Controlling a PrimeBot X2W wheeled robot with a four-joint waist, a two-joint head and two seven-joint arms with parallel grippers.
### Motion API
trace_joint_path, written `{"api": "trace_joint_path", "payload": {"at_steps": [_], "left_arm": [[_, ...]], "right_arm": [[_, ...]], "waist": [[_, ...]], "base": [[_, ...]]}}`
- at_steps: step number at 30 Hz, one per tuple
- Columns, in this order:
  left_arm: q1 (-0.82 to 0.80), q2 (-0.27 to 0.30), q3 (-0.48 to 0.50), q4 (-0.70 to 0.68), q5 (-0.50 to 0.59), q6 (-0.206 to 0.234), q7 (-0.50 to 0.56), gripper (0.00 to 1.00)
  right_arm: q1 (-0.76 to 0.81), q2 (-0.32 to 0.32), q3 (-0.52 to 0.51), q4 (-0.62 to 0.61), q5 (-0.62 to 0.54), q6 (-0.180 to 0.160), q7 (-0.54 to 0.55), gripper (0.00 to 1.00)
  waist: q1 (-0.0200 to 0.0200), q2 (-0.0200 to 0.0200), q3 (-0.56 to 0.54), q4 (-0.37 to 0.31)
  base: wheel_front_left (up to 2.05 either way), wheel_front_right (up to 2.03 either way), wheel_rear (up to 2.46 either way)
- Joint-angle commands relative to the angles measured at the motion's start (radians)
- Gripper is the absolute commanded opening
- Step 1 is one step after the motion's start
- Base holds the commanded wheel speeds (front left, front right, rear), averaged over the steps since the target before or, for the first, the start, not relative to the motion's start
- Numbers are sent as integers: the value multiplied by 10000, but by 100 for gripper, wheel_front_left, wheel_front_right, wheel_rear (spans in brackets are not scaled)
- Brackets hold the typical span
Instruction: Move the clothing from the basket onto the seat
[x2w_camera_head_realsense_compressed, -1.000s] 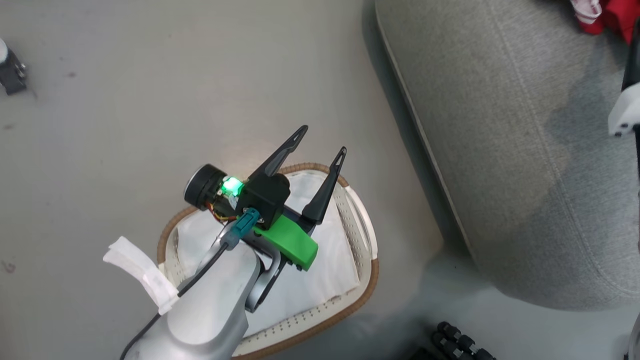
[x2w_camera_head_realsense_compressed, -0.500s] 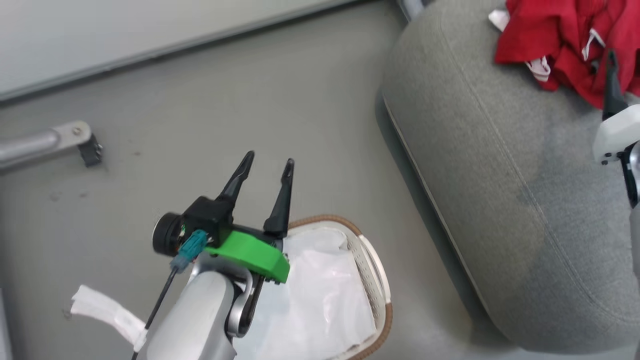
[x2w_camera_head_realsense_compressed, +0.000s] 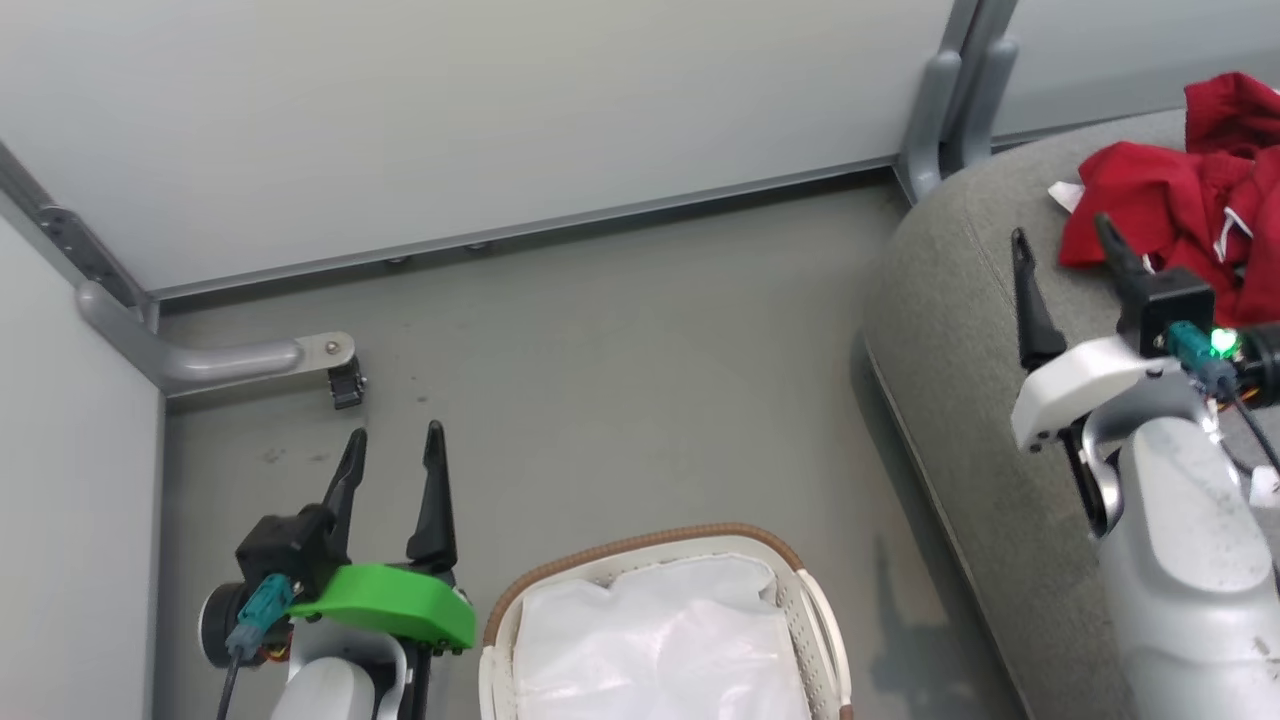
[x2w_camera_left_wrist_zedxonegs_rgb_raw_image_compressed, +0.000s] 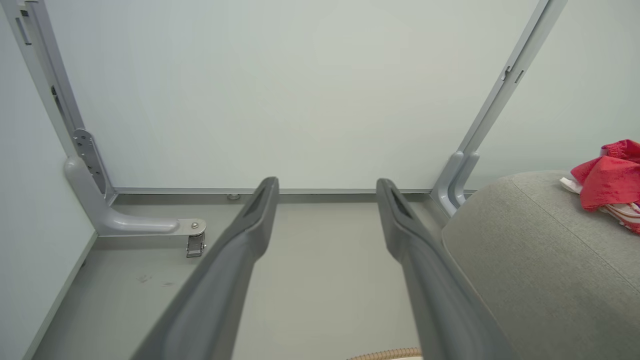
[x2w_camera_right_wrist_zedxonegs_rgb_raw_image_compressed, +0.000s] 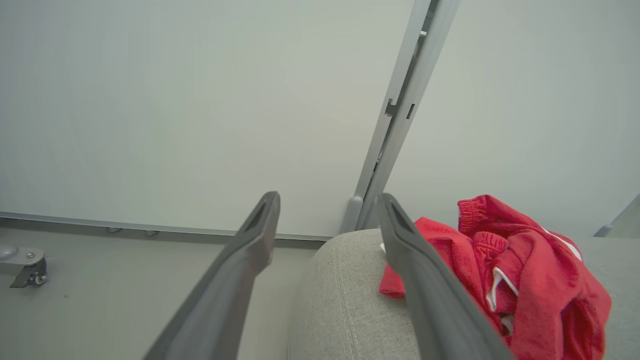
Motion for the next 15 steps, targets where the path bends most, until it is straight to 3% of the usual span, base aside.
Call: {"api": "trace_joint_path", "payload": {"at_steps": [1,6,15], "left_arm": [[332,2,222,-43,78,0,-30,100],[1001,-27,883,-273,334,-66,-19,100],[2009,-86,1281,-515,566,-206,-19,100]], "right_arm": [[502,184,27,-209,219,-14,-48,100],[1756,581,165,-982,802,-14,-46,100],[3635,617,901,-1694,2376,-13,-46,100]], "waist": [[1,0,-834,810],[1,0,-1072,1045],[1,0,-1268,1320]], "base": [[0,0,0],[0,0,0],[0,0,0]]}}
